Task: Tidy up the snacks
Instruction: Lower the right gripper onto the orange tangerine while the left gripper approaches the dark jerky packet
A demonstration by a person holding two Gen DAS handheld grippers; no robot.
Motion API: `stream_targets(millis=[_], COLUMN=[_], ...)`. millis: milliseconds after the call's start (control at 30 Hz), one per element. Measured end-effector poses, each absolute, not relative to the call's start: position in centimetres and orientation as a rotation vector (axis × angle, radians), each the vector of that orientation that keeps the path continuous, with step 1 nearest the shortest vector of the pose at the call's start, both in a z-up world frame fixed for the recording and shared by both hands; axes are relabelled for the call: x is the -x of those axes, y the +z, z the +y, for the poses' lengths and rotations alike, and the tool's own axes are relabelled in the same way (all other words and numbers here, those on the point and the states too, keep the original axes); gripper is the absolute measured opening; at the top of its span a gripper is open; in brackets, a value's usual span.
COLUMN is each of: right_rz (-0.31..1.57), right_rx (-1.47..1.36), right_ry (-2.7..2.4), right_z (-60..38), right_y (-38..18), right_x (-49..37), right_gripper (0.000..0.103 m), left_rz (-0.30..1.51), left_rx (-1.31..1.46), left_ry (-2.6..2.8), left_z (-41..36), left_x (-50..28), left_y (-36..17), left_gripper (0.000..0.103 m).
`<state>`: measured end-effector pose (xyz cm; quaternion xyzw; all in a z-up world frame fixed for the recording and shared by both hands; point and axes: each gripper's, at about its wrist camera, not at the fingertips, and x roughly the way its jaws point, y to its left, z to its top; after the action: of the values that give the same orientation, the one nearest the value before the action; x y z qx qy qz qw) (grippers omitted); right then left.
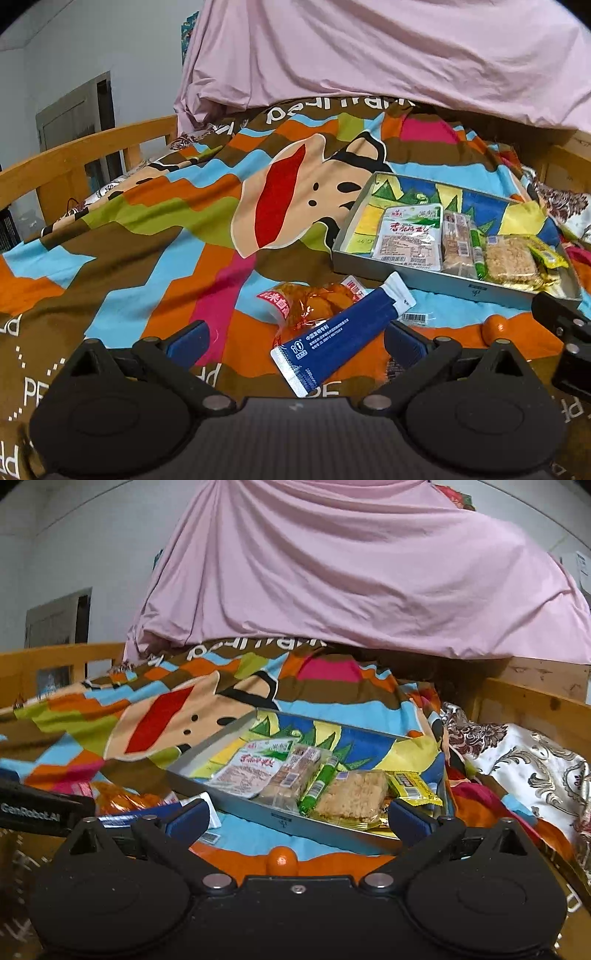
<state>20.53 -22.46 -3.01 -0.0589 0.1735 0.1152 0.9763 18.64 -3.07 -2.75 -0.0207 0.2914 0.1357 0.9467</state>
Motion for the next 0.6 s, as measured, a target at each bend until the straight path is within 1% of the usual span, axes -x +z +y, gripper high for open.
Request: stream_targets(millis=[333,600], right_rz=[0.369,0.437], right_rx=[0.12,0.101], right_ry=[0.223,0.235], right_z=[-22.6,-23.5], right_y=[-4.3,-5.5], right_x=[-22.7,-24.2], right_gripper=[0.102,0.102], left_rz=[0.613,0.617], left_rx=[0.031,-0.002], left_ry=[0.283,0.167], left_z=[-3.1,-3.9], left_x=[-20.1,-20.8], left_y=[-4.1,-5.3], left_gripper=[0.103,0.103])
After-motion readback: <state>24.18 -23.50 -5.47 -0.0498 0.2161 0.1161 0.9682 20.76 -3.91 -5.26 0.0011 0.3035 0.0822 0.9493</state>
